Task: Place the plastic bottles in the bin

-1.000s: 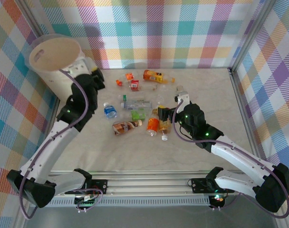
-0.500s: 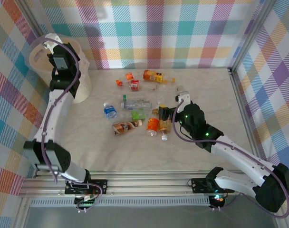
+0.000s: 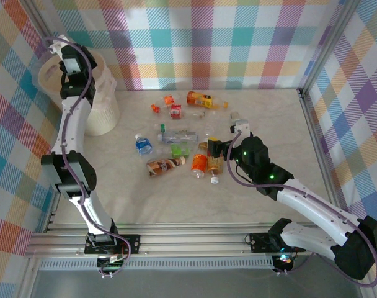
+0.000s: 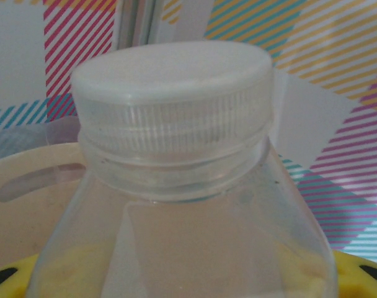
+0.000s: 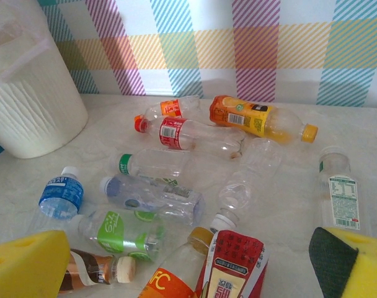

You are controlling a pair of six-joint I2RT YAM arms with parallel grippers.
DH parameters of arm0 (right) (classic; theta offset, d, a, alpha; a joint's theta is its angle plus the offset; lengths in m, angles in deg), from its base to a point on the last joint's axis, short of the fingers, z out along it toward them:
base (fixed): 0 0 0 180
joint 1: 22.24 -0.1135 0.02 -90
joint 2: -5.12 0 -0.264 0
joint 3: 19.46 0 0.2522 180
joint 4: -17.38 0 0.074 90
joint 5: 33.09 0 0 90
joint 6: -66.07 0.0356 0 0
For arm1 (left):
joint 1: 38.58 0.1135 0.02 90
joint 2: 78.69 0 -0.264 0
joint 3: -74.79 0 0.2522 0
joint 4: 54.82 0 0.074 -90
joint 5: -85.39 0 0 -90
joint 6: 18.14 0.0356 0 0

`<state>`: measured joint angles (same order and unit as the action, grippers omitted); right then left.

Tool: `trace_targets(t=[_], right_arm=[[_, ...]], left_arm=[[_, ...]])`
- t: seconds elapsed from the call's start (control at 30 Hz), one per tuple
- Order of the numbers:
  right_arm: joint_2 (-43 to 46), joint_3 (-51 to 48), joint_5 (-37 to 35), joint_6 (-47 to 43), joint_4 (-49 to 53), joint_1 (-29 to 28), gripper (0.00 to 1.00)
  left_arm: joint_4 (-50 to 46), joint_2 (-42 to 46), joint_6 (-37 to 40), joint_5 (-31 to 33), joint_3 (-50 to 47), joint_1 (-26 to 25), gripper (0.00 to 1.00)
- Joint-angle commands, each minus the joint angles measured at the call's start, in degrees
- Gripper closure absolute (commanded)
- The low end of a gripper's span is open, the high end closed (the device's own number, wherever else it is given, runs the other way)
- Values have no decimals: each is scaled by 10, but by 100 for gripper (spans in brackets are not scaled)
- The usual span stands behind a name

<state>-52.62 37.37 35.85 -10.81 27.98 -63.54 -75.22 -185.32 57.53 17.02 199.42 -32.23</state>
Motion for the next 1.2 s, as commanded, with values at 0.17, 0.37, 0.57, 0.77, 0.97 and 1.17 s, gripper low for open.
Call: trace_targets(t=[0.17,0.37,0.57,0.77,0.97,1.17], right_arm=[[2,1,-30,14,15,-2,0],[-11,3,-33,10,15,-2,0],[-33,14,-17,9,15,-2,0],[-49,23,-2,12,16,-2,0],[-57,27,11,13,13,-2,0],[-61,28,18,13,12,-2,0]], left_arm=[[-106,-109,-65,-130,165,52,47],[-196,-182,-67,-218,265,67,47],[-217,-194,-86,-323,273,73,49],[-242,-175,-108,-357,260,73,51],[-206,-127,-150,-408,179,71,51],[-190,-125,-160,-435,150,62,47]])
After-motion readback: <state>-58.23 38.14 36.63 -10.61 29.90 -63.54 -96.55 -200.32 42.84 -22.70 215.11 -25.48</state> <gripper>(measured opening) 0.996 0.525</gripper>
